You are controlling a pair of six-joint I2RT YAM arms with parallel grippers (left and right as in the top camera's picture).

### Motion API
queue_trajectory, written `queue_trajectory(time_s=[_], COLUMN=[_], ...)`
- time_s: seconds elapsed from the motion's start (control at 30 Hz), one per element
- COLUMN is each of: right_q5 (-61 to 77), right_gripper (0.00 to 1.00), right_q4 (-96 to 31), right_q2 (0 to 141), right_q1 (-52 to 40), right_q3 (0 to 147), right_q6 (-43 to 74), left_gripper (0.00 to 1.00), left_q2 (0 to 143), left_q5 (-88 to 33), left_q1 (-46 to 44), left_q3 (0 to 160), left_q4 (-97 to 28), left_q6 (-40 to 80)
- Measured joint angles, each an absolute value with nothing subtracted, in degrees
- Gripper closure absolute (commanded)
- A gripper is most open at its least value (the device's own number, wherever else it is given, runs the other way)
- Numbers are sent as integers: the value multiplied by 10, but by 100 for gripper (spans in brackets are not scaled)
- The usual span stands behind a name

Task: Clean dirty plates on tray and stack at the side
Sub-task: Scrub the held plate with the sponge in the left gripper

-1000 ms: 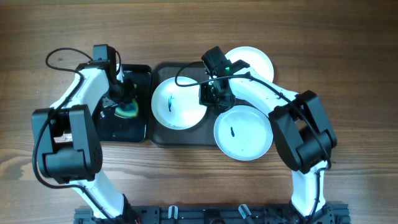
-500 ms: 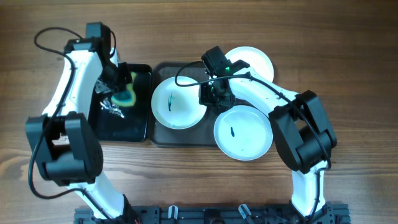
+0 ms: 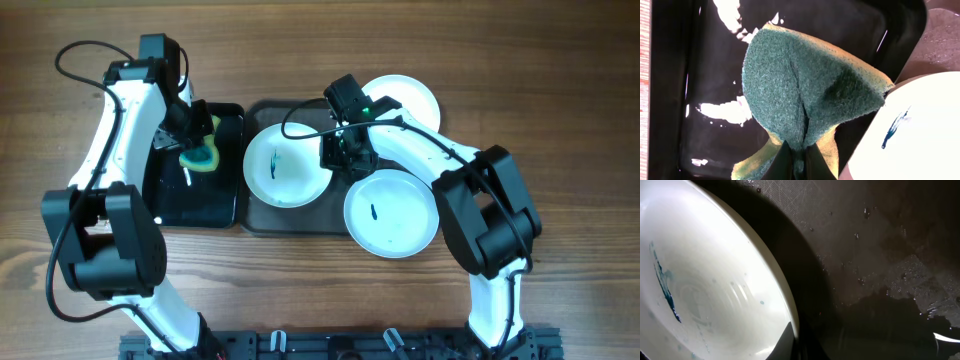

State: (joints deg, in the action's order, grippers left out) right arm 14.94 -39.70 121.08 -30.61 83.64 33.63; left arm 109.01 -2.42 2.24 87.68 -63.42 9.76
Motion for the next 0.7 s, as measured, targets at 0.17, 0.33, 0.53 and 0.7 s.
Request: queue_trajectory(time_s=[0.17, 0.33, 0.53, 0.7], right_q5=[149, 149, 149, 154], right_gripper=[96, 96, 96, 96], right_q4=[-396, -396, -396, -397], right_q2=[1211, 1211, 1211, 1211], right_q1=[-306, -306, -306, -305], right_q3=[836, 836, 836, 836], right_q6=[336, 336, 338, 338], left_gripper=[96, 96, 96, 96], left_q2=[1090, 1093, 1164, 1188], left_q5=[-44, -59, -44, -28], left_q1=[-6, -119, -202, -202], left_q3=[877, 877, 881, 881], left_q4=[-626, -588, -578, -578], left_q6=[101, 139, 207, 242])
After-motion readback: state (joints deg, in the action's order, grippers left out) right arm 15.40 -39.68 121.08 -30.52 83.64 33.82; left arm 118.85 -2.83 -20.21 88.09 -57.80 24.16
